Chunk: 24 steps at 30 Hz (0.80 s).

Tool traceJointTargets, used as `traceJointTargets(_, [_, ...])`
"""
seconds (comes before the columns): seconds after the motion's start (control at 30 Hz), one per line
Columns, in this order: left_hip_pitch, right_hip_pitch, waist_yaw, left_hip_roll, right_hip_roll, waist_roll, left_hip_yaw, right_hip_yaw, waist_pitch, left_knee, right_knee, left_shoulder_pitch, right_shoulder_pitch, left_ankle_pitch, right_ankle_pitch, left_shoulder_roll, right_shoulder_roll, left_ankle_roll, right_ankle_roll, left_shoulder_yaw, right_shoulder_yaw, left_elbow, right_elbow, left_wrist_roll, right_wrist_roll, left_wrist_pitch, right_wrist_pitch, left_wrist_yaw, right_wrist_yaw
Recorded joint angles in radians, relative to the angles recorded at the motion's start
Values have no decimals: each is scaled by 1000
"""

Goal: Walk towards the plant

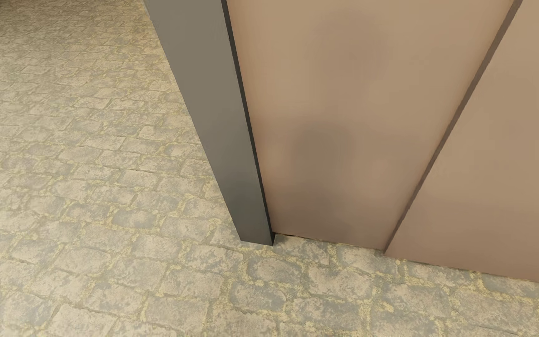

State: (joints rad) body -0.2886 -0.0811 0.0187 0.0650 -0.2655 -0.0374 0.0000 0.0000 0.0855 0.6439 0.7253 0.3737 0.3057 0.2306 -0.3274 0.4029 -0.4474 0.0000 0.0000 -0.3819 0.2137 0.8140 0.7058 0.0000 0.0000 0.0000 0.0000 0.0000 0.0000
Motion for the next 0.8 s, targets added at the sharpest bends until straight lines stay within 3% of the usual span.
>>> traceJointTargets(0.1, [-49, -14, -1, 2, -11, 12, 0, 0, 14, -9, 14, 37, -42, -87, -9, -21, -15, 0, 0, -59, 29, 16, -104, 0, 0, 0, 0, 0, 0])
traceJointTargets(0.2, [-95, -7, 8, 27, -30, 1, 0, 0, 17, 12, 32, 57, -45, -180, -27, -38, -10, 0, 0, -127, 55, 39, -204, 0, 0, 0, 0, 0, 0])
traceJointTargets(0.23, [-116, 25, 14, 41, -30, -5, 0, 0, 17, 38, 20, 64, -33, -161, -22, -44, -1, 0, 0, -134, 55, 44, -224, 0, 0, 0, 0, 0, 0])
traceJointTargets(0.33, [-187, 153, 67, 78, -5, -17, 0, 0, 7, 153, -57, 86, 5, 35, 22, -61, 20, 0, 0, -148, 56, 36, -237, 0, 0, 0, 0, 0, 0])
traceJointTargets(0.4, [-209, 222, 120, 65, 2, -14, 0, 0, -4, 190, -69, 99, 36, 89, 54, -67, 24, 0, 0, -113, 58, 48, -204, 0, 0, 0, 0, 0, 0])
traceJointTargets(0.43, [-244, 219, 136, 36, -29, -23, 0, 0, -7, 235, -25, 97, 41, 92, 77, -71, 25, 0, 0, -117, 56, 49, -176, 0, 0, 0, 0, 0, 0])
traceJointTargets(0.5, [-217, 175, 122, -34, -81, -28, 0, 0, 1, 277, 139, 61, 58, -11, 136, -67, 43, 0, 0, -124, 42, 72, -82, 0, 0, 0, 0, 0, 0])
traceJointTargets(0.53, [-188, 117, 84, -66, -72, -25, 0, 0, 5, 268, 265, 43, 66, -78, 120, -54, 51, 0, 0, -118, 50, 58, -30, 0, 0, 0, 0, 0, 0])
traceJointTargets(0.63, [-26, -96, -73, -195, 48, -29, 0, 0, 14, 135, 508, -58, 127, -276, 70, -27, 65, 0, 0, -20, 88, 19, 80, 0, 0, 0, 0, 0, 0])
traceJointTargets(0.7, [192, -261, -146, -271, 127, -37, 0, 0, 24, -65, 458, -117, 171, -449, 55, 8, 65, 0, 0, 11, 155, -91, 114, 0, 0, 0, 0, 0, 0])
traceJointTargets(0.73, [288, -348, -195, -274, 165, -27, 0, 0, 20, -138, 385, -144, 193, -516, 62, 14, 60, 0, 0, 27, 172, -125, 124, 0, 0, 0, 0, 0, 0])
traceJointTargets(0.8, [441, -505, -308, -253, 167, -13, 0, 0, 13, -234, 221, -199, 218, -626, 115, 36, 56, 0, 0, 52, 186, -219, 161, 0, 0, 0, 0, 0, 0])
